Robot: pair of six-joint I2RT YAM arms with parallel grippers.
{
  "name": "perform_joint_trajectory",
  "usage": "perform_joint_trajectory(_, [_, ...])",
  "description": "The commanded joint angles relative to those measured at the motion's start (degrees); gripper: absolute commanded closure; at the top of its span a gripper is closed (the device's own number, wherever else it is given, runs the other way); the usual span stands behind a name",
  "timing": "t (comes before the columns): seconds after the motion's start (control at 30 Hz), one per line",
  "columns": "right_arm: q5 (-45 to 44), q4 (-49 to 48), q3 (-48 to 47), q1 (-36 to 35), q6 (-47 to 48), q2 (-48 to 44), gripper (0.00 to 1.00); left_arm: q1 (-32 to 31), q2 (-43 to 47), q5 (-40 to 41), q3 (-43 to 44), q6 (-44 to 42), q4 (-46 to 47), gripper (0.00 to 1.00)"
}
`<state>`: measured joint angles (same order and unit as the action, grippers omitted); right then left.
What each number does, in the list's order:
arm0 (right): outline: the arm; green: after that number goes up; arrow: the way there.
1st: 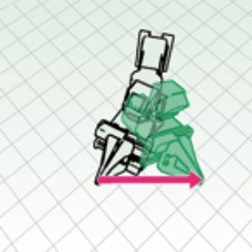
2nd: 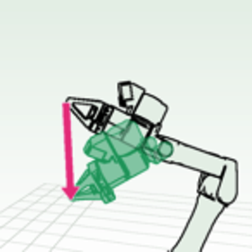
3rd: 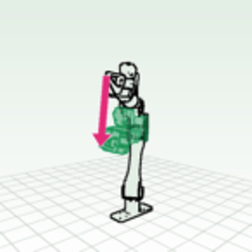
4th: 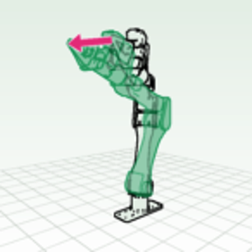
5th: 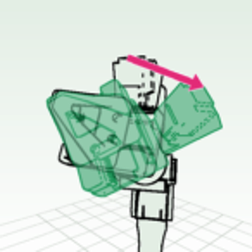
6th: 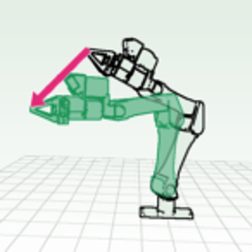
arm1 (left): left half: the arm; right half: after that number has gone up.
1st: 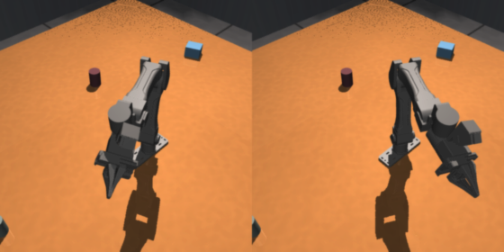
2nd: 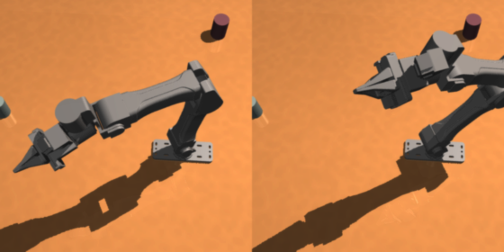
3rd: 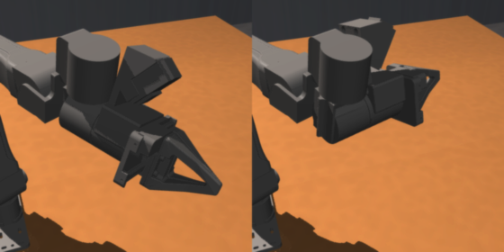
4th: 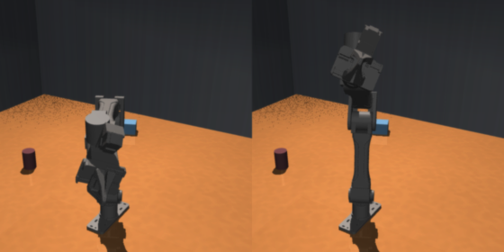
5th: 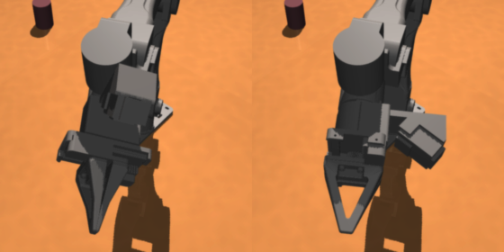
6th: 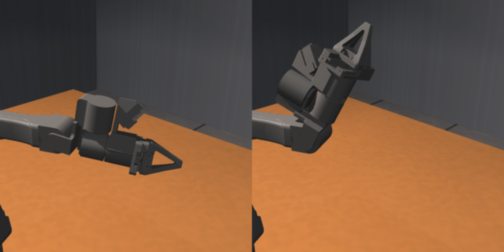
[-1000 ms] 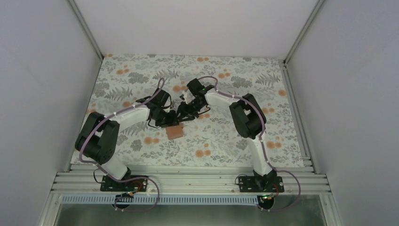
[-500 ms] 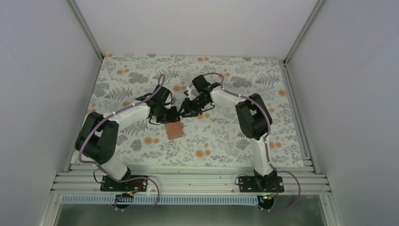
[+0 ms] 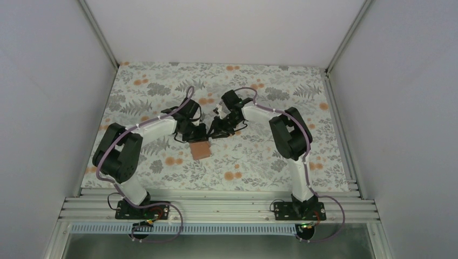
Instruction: Put the credit cards into the card holder
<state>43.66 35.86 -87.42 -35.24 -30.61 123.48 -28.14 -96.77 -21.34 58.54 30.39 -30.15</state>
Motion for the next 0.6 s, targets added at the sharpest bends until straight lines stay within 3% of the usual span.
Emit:
perform_joint_trajectory(0.0, [1.9,1.4,1.1,-0.9,0.3,-1.5,0.73,0.1,-1.0,0.7,2.9,-0.8,4.0,0.81])
perform_joint_trajectory(0.17, [1.8,1.4,1.4,-0.9,0.3,-1.7,0.73,0.0,-0.9,0.7,2.9,-0.8,4.1,0.87])
perform_joint_trajectory(0.57, [1.8,1.0,2.6,-0.9,0.0,-2.0,0.73,-0.8,-2.1,-0.1,2.9,-1.5,4.1,0.86])
